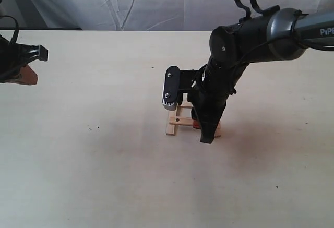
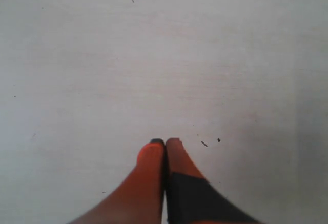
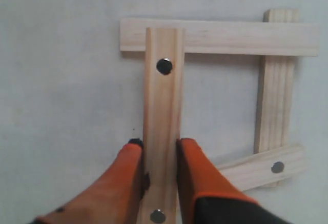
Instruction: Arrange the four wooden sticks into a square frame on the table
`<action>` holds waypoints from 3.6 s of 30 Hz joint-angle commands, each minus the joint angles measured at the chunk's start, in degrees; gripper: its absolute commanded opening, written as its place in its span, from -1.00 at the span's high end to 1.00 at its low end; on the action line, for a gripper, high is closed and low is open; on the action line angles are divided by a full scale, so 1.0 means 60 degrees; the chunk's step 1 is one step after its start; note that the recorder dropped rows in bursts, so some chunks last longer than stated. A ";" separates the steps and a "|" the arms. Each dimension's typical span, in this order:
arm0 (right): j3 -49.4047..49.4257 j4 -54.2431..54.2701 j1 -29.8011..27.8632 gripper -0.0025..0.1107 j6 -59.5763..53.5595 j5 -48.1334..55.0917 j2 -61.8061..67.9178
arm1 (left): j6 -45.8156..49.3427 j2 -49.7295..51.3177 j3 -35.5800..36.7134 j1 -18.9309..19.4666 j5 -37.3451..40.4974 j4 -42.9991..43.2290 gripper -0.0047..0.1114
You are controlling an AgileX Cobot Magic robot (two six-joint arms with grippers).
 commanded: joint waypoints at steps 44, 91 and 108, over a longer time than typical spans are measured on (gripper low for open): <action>0.0483 0.0984 -0.2450 0.96 0.6755 0.1449 -0.1729 | 0.1076 0.2121 0.0053 -0.4409 -0.2710 -0.2836 0.92; 0.1948 0.2080 -0.1741 0.95 0.9429 -0.1511 -0.0503 | 0.3582 0.5224 -0.0639 -0.5281 -0.3000 -0.7410 0.92; 0.1948 0.1640 -0.1472 0.95 0.9466 -0.1646 -0.0926 | 0.3582 0.4922 -0.0639 -0.5052 -0.2592 -0.7027 0.92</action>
